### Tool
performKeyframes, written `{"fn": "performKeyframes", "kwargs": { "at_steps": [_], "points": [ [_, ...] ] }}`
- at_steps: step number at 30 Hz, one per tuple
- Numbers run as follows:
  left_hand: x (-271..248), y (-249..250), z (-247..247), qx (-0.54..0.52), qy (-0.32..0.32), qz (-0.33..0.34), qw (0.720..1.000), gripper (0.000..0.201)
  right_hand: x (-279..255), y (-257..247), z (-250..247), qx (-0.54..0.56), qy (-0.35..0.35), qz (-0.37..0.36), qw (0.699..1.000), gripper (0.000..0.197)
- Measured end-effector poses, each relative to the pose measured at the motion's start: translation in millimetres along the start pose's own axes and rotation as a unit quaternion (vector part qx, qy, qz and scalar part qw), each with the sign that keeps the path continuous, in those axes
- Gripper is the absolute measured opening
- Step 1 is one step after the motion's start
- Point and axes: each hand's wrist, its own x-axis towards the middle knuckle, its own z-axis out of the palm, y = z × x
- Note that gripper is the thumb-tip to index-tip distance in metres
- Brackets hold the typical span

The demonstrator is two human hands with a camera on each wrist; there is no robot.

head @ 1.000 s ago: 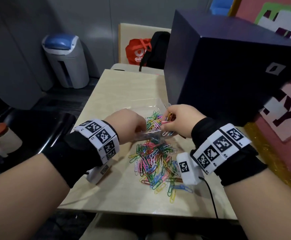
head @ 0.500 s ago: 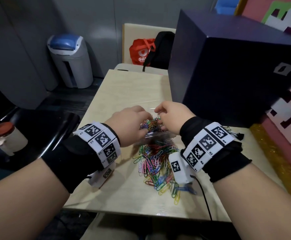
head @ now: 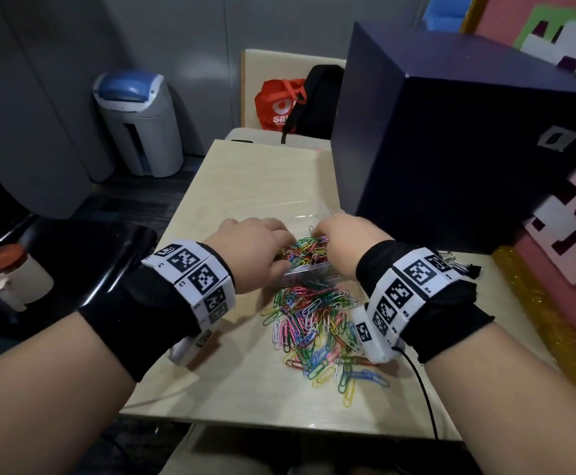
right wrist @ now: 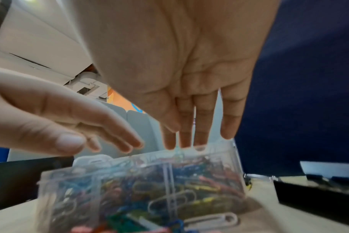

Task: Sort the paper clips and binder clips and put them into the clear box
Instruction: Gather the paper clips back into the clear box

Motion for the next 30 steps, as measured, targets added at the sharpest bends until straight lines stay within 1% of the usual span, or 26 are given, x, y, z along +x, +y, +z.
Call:
{"fn": "performKeyframes", "kwargs": {
  "at_steps": [2,5,7,9,11,12,14,16,18,19,21,23,25,27,28,30],
  "points": [
    [4,5,5,0.000,-0.020,0.016,1.000,0.052,1,-2,6,-0.012,-0.033,-0.017,0.999,0.056],
    [6,5,10,0.030,-0.044,0.023,0.998,0.052,4,1,10,-0.049,-0.050,-0.012,0.997,0.041],
    [5,1,10,0.031,-0.052,0.022,0.998,0.052,1,8,8,-0.038,-0.046,-0.007,0.998,0.040],
    [3,0,9,0.025,-0.037,0.024,0.999,0.052,-4,14,4,0.002,-0.006,-0.006,1.000,0.041],
    [2,1,7,0.023,-0.006,0.016,1.000,0.047,-9,18,2,0.049,0.045,-0.006,0.998,0.036],
    [2,2,5,0.022,0.005,0.010,1.000,0.044,-12,19,2,0.063,0.053,-0.008,0.997,0.032],
    [2,4,3,0.026,0.012,-0.003,1.000,0.038,-19,19,2,0.065,0.032,-0.014,0.997,0.024],
    [3,5,1,0.027,0.014,-0.015,0.999,0.035,-28,16,0,0.055,-0.009,-0.021,0.998,0.021],
    [2,6,-1,0.028,0.019,-0.014,0.999,0.036,-37,14,-1,0.041,-0.061,-0.016,0.997,0.028],
    [1,7,-1,0.024,0.020,-0.005,0.999,0.036,-40,14,1,0.024,-0.088,-0.008,0.996,0.037],
    [-1,13,-1,0.001,0.005,0.028,1.000,0.037,-43,15,7,-0.009,-0.123,0.003,0.992,0.062],
    [-4,22,1,-0.008,-0.045,0.058,0.997,0.043,-44,15,15,-0.017,-0.134,0.002,0.991,0.087],
    [-7,29,4,0.013,-0.104,0.065,0.992,0.056,-47,12,24,-0.020,-0.145,-0.006,0.989,0.103],
    [-8,34,9,0.036,-0.133,0.059,0.989,0.063,-48,7,32,-0.028,-0.150,-0.009,0.988,0.108],
    [-8,36,12,0.040,-0.135,0.052,0.989,0.064,-47,5,35,-0.034,-0.148,-0.009,0.988,0.107],
    [-8,38,13,0.042,-0.129,0.040,0.990,0.059,-44,3,38,-0.037,-0.140,-0.001,0.990,0.097]
  ]
}}
